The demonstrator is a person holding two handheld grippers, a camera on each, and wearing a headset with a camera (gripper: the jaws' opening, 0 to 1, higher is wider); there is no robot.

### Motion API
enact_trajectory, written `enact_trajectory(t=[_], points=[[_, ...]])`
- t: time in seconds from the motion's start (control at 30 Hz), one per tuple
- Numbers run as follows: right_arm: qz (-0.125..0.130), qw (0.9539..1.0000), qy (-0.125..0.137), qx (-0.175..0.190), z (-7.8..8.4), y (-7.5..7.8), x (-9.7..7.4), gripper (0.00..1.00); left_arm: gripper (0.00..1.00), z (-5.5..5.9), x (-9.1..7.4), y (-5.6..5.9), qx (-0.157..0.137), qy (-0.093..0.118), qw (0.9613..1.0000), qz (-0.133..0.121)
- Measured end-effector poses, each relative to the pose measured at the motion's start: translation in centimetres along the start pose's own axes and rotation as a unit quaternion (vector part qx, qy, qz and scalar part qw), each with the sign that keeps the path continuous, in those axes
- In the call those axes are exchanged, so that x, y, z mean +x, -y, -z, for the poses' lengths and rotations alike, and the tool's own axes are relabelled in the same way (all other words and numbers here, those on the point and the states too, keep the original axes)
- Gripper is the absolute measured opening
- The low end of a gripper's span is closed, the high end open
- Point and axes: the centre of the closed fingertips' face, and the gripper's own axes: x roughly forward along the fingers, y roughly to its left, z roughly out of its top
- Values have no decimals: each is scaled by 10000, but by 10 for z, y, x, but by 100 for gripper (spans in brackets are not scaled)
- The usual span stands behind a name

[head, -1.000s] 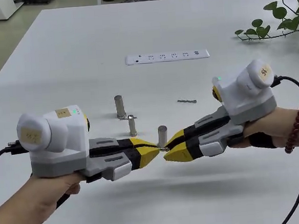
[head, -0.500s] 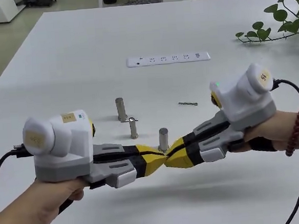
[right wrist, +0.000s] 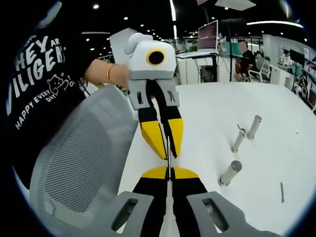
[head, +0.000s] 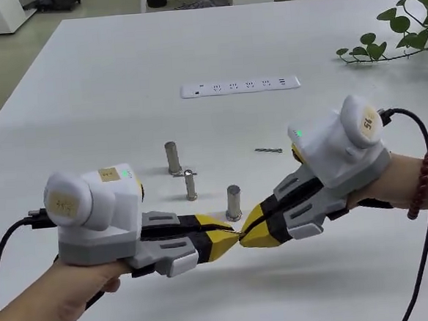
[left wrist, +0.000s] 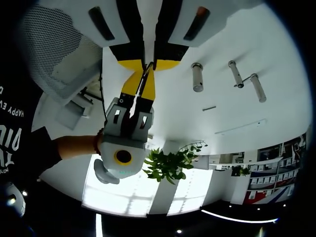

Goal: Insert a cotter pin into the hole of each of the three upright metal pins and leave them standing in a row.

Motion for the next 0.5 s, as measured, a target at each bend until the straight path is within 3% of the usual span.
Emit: enact_trajectory(t=[0.3, 0.4, 0.5], points=[[228, 9995, -218, -7, 8, 14, -6, 0, 6, -1, 1, -8, 58, 14, 9997, -232], [437, 9979, -486, 12, 18, 24, -10, 0, 8, -3, 1, -14, 33, 87, 9990, -438], [472, 9971, -604, 26, 22, 28, -12, 0, 9, -5, 2, -20, 53, 140, 9980, -616]])
